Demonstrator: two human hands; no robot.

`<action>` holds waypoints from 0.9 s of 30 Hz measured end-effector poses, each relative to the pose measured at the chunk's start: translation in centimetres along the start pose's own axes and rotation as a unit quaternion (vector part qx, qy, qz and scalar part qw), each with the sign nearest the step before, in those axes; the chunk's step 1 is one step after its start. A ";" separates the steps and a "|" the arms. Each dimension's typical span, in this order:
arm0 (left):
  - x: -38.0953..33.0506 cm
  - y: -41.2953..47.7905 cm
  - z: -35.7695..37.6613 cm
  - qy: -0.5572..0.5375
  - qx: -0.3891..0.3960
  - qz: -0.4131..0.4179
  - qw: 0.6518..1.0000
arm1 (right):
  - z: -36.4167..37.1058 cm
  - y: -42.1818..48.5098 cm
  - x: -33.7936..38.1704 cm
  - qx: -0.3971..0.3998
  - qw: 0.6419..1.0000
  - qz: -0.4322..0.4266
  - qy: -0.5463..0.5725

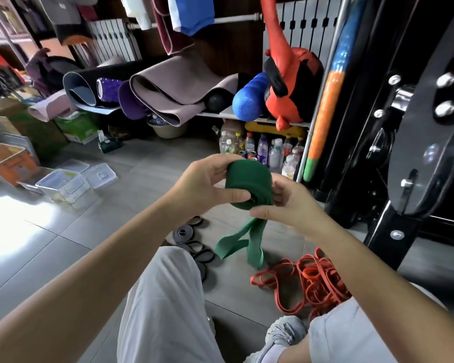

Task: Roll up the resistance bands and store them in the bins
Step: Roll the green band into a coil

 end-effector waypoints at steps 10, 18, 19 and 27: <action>3.5 -2.0 2.8 -0.362 0.032 -0.074 0.929 | 0.2 -0.7 -0.9 -0.010 0.996 -0.013 0.083; 2.0 -0.7 1.6 0.379 0.070 -0.046 0.921 | -0.4 0.1 -0.9 0.024 0.966 0.053 -0.253; 1.6 -0.6 2.6 0.443 0.103 -0.032 0.890 | 0.2 0.0 -1.2 0.035 0.953 0.056 -0.296; 2.3 -0.7 4.3 0.540 0.173 -0.041 0.823 | 0.2 -1.1 -2.6 0.014 0.975 0.081 -0.205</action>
Point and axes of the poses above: each hand's wrist, its own y-axis towards the middle knuckle, its own z-axis out of the palm, x = y × z, the point moved 10 cm from there along y, towards the middle knuckle, and after that the axes turned 15 degrees about y, right-handed, at the moved point
